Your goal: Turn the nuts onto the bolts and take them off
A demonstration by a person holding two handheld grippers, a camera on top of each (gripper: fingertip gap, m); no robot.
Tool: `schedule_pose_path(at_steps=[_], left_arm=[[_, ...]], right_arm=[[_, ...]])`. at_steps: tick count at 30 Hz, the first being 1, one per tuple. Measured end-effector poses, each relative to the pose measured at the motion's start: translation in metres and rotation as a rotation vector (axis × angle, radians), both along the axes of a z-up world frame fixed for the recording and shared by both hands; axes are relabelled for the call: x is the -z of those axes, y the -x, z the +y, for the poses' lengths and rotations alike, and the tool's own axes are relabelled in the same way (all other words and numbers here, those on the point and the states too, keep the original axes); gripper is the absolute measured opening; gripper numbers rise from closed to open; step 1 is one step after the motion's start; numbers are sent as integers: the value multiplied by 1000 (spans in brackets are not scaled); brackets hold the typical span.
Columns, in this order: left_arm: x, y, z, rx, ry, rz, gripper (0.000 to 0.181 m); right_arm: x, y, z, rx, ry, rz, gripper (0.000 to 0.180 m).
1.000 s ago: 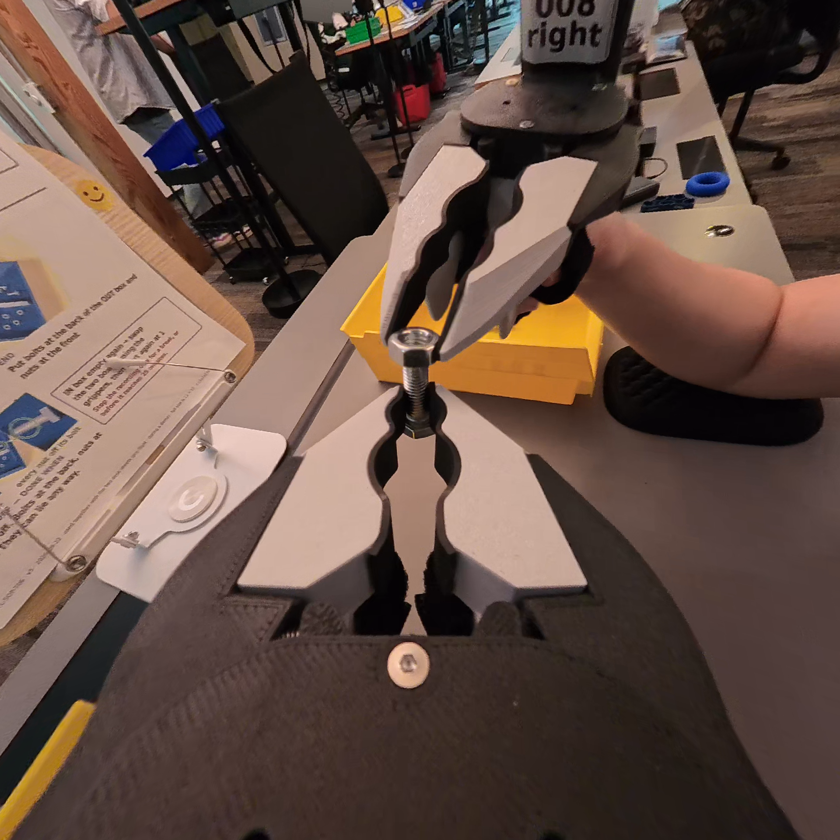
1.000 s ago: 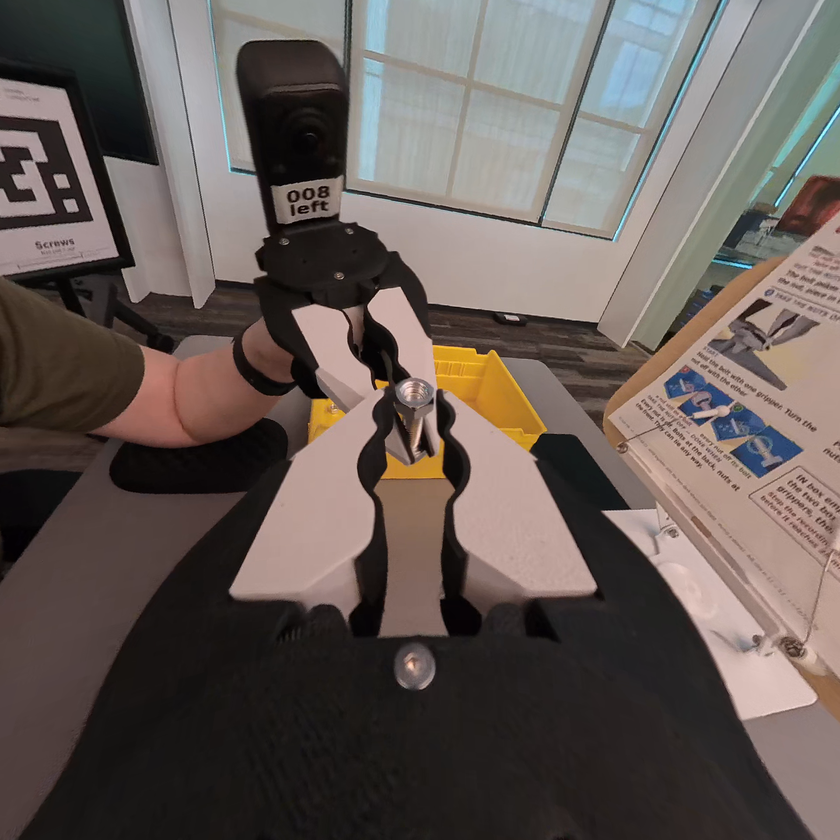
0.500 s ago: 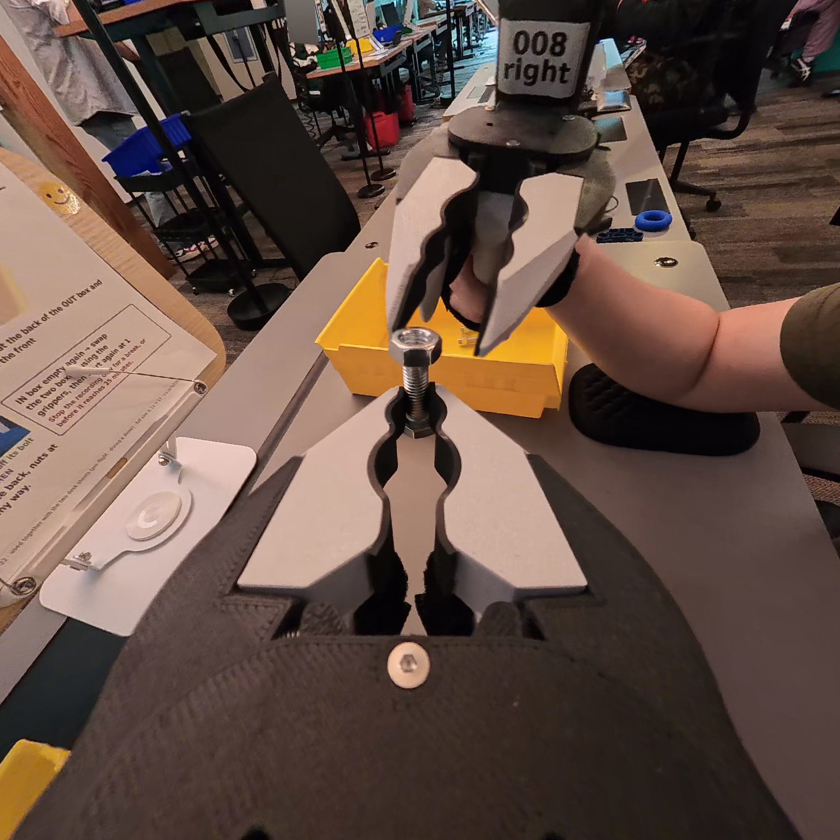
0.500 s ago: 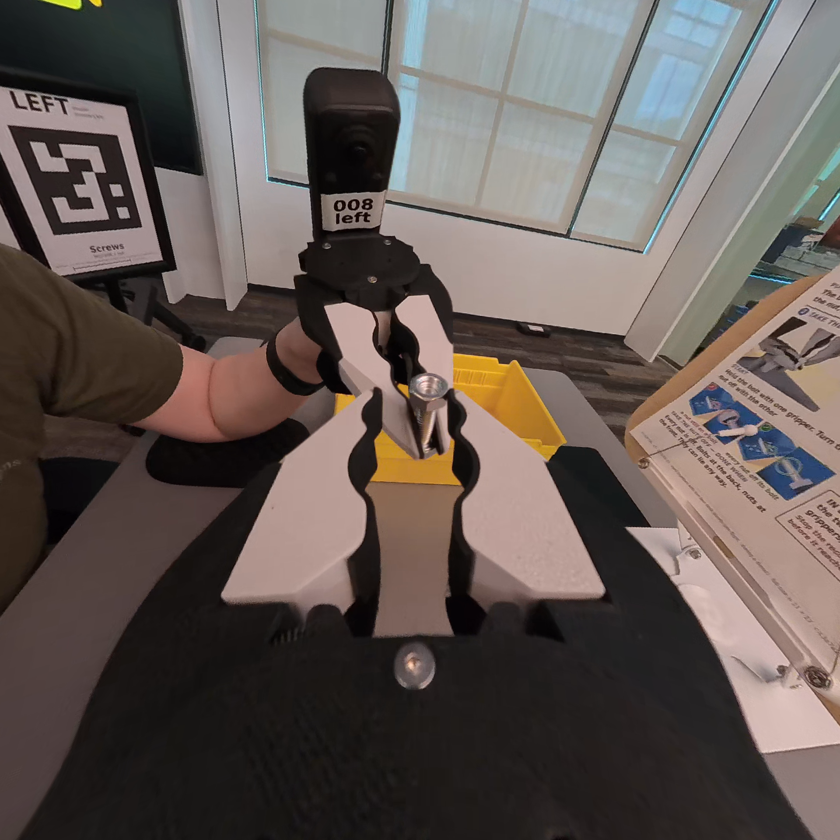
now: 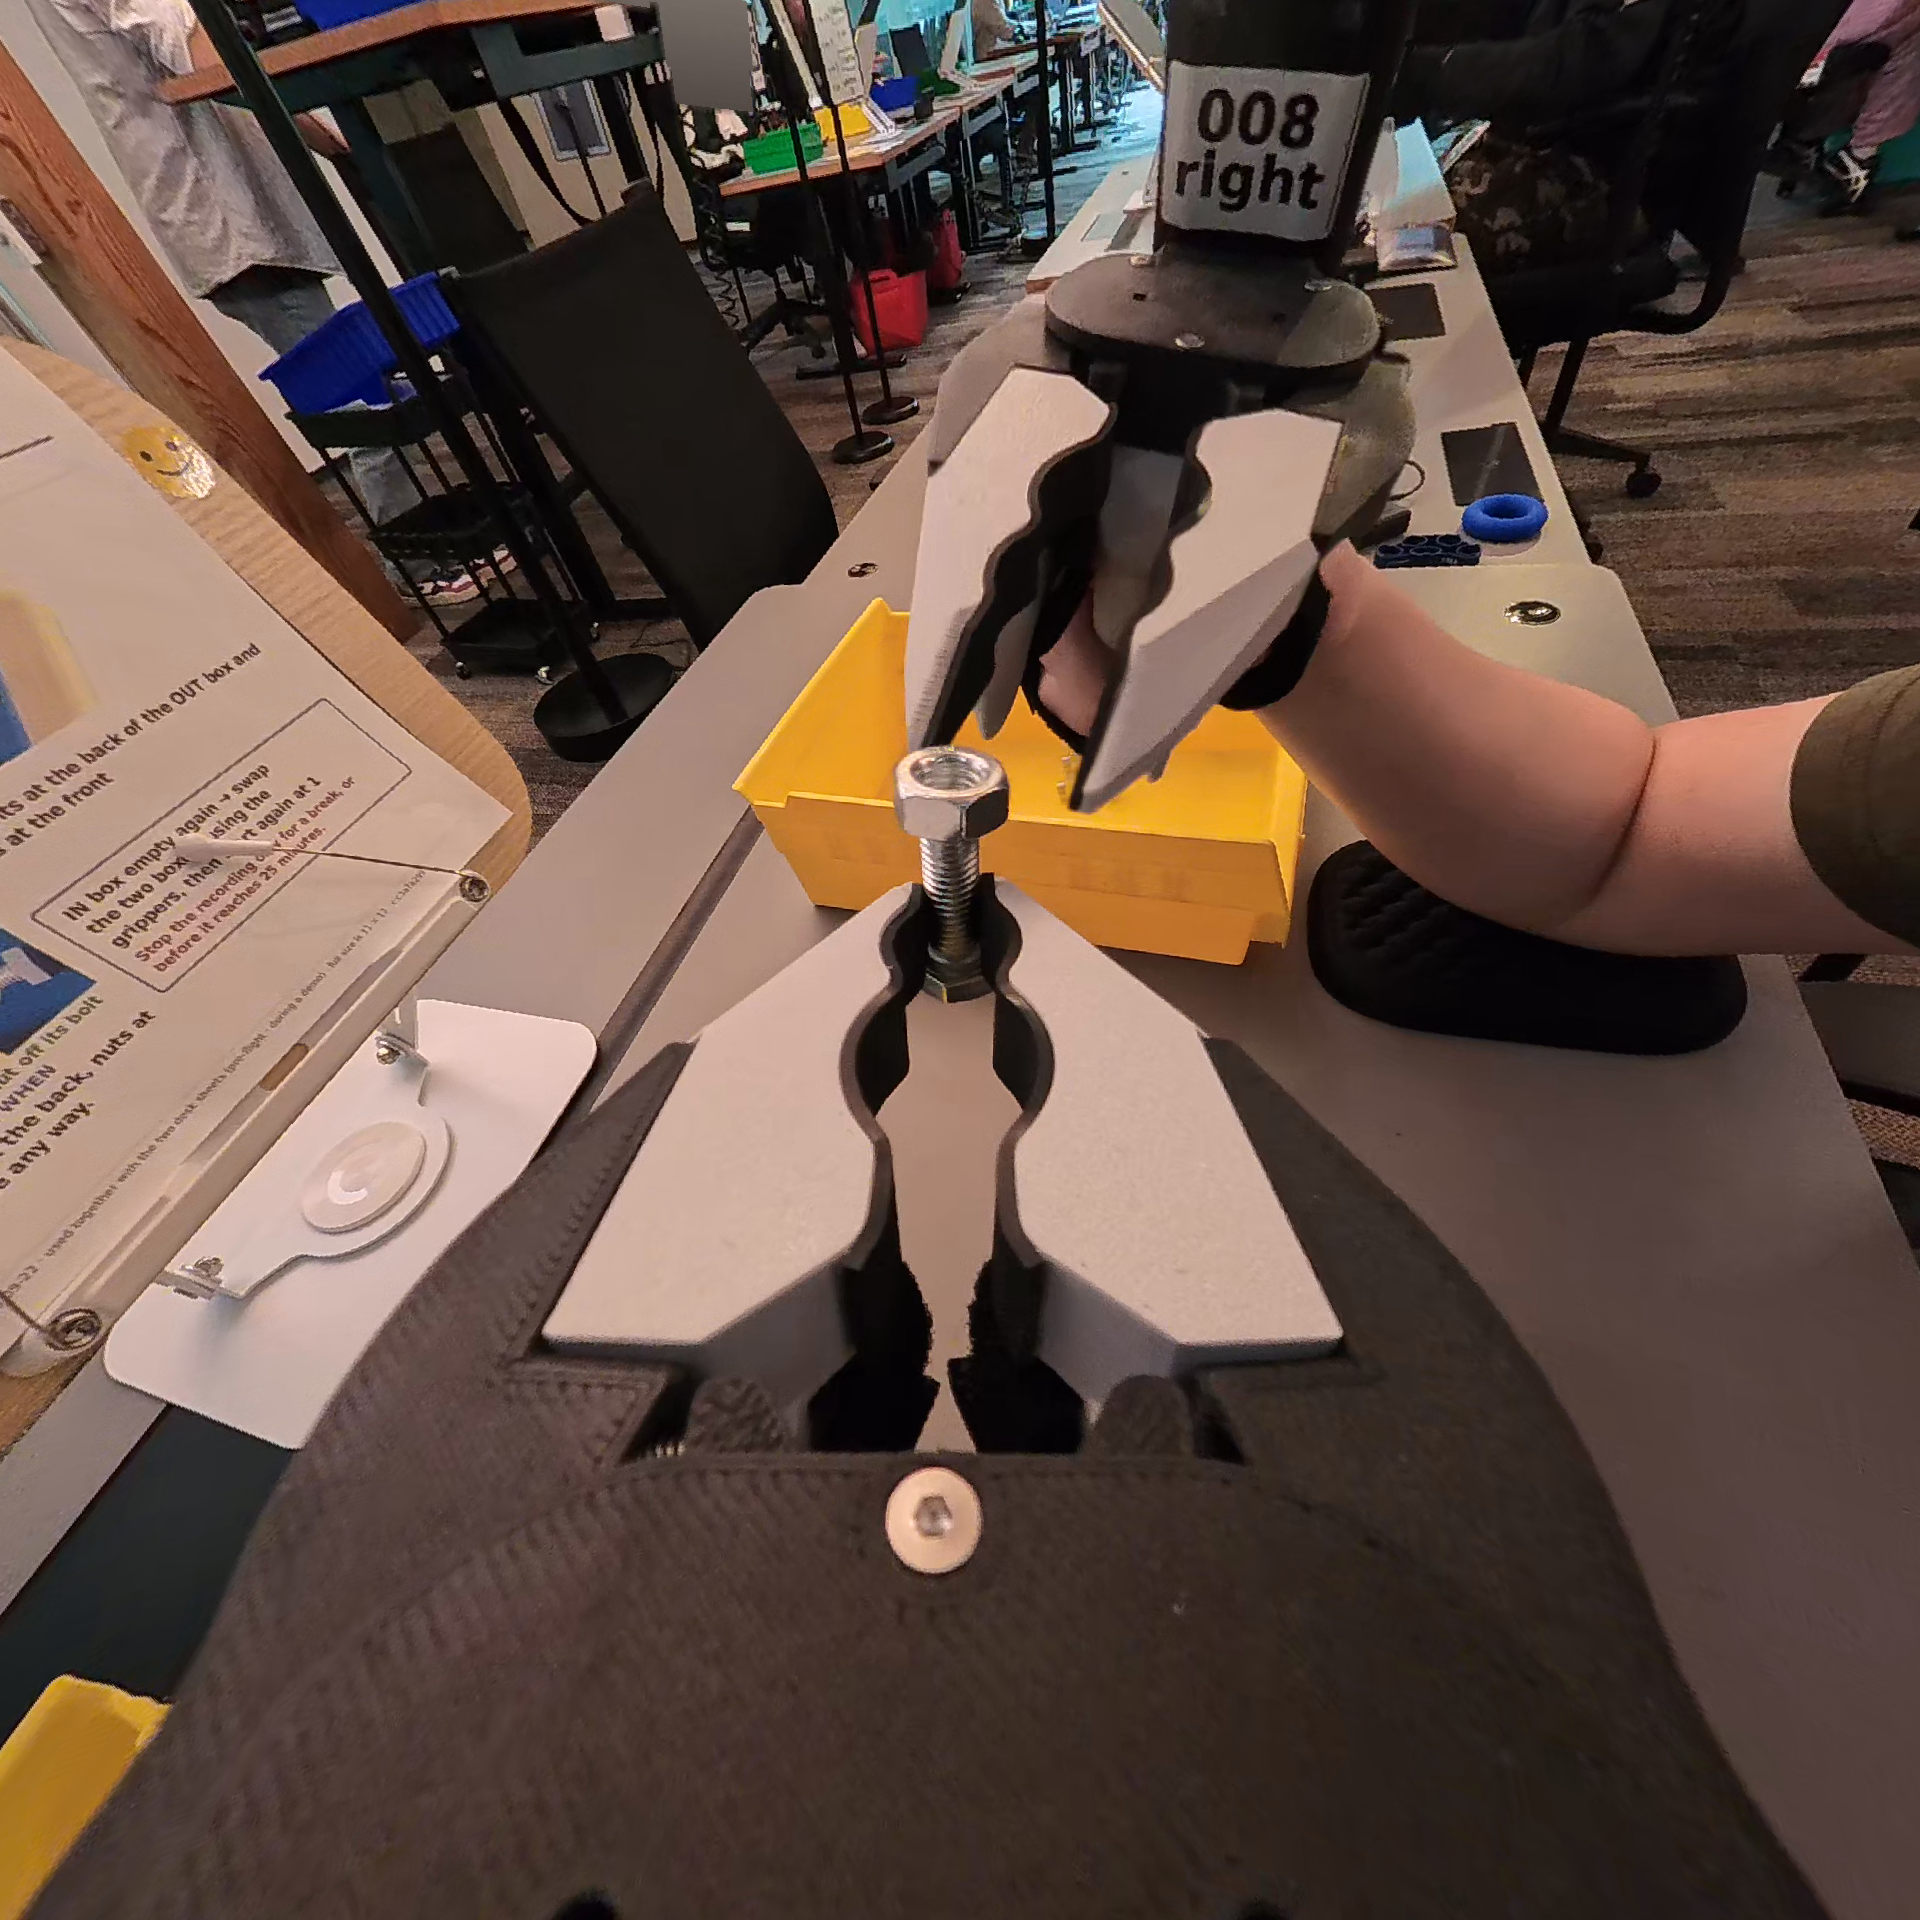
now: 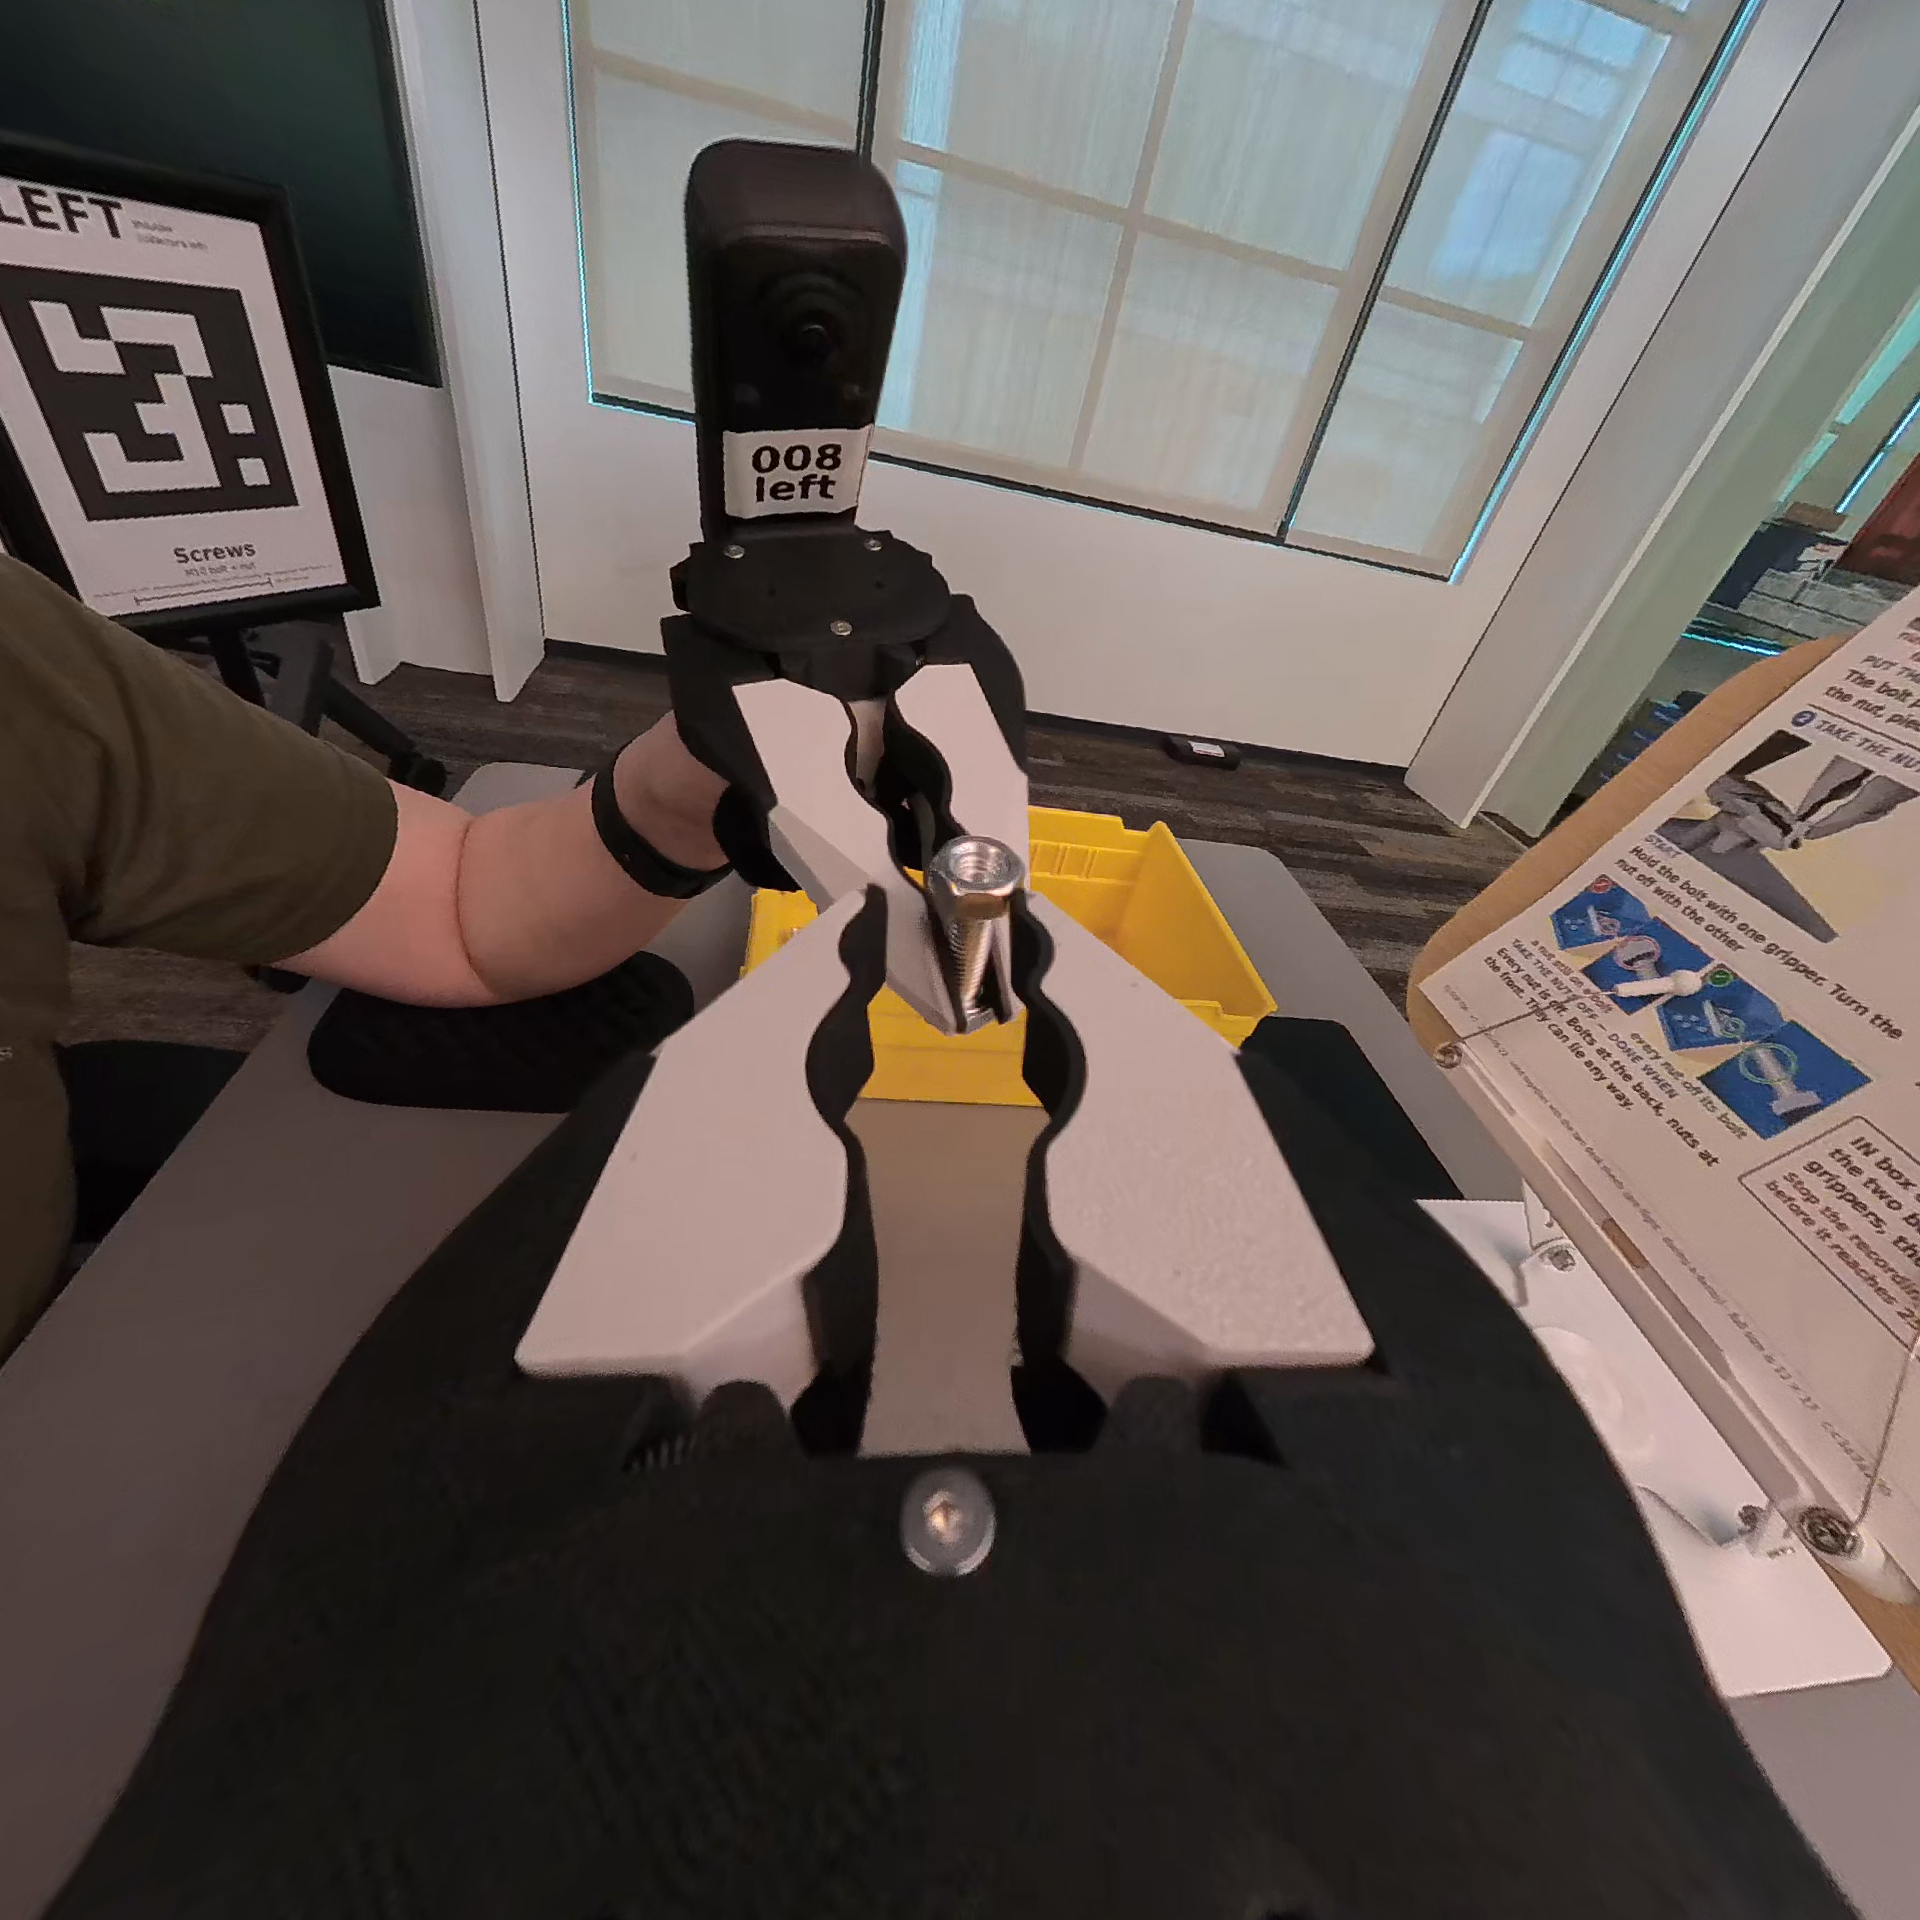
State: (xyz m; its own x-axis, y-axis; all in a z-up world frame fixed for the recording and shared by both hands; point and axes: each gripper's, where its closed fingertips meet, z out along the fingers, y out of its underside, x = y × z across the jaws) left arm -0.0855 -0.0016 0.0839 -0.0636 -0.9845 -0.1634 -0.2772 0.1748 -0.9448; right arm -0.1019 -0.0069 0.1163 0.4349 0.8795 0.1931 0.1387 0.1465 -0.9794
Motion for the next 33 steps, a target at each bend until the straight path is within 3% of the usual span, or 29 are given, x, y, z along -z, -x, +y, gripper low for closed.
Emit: schedule_pose_path(at_steps=[7, 11, 15, 16, 17, 19, 22, 26, 28, 30, 31, 33], left_arm=[[-2, 1, 3, -14, 2, -8, 7], [-1, 0, 0, -2, 3, -8, 7], [-3, 1, 4, -19, 8, -16, 7], [-3, 2, 6, -28, 10, -19, 7], [-5, 3, 10, -44, 8, -26, 7], [-7, 4, 13, -57, 9, -39, 7], [-6, 3, 9, -38, 20, -36, 7], [-3, 0, 6, -34, 0, -25, 7], [-4, 1, 9, -44, 4, -29, 8], [-5, 2, 12, -55, 11, -36, 7], [-6, 2, 14, -62, 5, -40, 7], [-4, 1, 12, -55, -2, -32, 7]], right_arm=[[-3, -4, 1, 38, -37, -20, 14], [-3, 1, 2, 25, -27, 7, 38], [2, 9, -4, 11, -62, -43, 45], [1, 8, -5, 14, -72, -53, 42], [1, 9, -10, -15, -76, -62, 26], [-4, 8, -13, -24, -65, -31, 24], [-8, 5, -5, 8, -54, 17, 44], [-2, 12, -6, -20, -21, 5, 56], [-2, 10, -6, -2, -44, -20, 52], [-3, 9, -15, -47, -35, -30, 26], [-8, 8, -17, -54, -25, -1, 27], [-15, 4, -11, -14, -26, 57, 48]])
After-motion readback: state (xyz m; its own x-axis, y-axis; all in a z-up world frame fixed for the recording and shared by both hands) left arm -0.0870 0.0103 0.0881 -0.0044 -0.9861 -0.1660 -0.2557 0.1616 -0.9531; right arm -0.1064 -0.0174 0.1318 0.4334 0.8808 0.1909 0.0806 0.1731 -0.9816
